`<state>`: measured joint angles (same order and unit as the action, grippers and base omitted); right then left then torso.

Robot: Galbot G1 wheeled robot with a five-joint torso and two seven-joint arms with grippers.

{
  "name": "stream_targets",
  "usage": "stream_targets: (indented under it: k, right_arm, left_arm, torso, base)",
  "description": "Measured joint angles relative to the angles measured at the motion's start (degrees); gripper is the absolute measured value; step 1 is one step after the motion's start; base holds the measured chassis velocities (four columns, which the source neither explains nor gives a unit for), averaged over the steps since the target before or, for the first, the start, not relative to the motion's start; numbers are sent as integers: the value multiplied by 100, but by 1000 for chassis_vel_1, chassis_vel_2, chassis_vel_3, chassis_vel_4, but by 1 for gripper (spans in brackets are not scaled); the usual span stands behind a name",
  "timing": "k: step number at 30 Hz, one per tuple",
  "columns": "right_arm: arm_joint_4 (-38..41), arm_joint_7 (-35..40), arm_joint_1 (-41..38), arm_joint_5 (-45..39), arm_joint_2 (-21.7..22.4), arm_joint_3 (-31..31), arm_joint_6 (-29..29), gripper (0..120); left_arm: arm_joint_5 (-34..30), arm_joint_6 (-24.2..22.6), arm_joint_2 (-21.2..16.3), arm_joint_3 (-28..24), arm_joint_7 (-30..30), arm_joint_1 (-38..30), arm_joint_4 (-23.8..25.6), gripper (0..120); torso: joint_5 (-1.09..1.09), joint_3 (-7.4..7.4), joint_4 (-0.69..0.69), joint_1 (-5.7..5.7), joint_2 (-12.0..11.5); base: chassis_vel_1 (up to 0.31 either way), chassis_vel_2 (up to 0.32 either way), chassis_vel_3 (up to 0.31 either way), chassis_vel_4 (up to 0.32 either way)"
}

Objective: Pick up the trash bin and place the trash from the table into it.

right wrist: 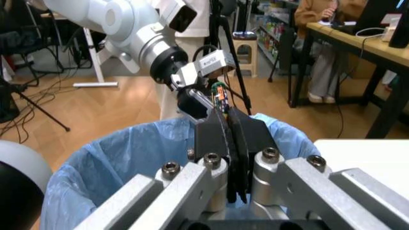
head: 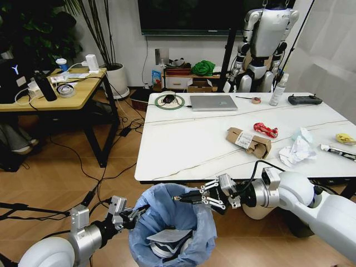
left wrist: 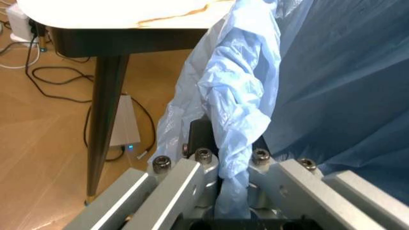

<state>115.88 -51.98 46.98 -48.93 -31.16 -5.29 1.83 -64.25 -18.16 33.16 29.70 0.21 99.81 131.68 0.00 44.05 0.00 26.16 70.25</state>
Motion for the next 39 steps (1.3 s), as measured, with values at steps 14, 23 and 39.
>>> stream_targets:
  k: [14, 23, 39]
  right_arm:
    - [28, -18, 36, 13, 4, -22, -55, 25]
    - [57, 107, 40, -9, -14, 5, -116, 57]
    - [-586, 4096, -704, 472, -431, 348, 142, 100]
  left_arm:
    - [-1, -9, 29, 1, -6, 18, 7, 0]
    - [8, -12, 35, 11, -8, 45, 24, 0]
    - [182, -13, 285, 19, -30, 178, 97, 0]
  torso:
    - [0, 0, 0, 0, 0]
    - [0, 0, -1, 0, 0]
    - [0, 0, 0, 1, 0]
  base:
    - [0, 0, 0, 0]
    - [0, 0, 0, 0]
    - [0, 0, 0, 0]
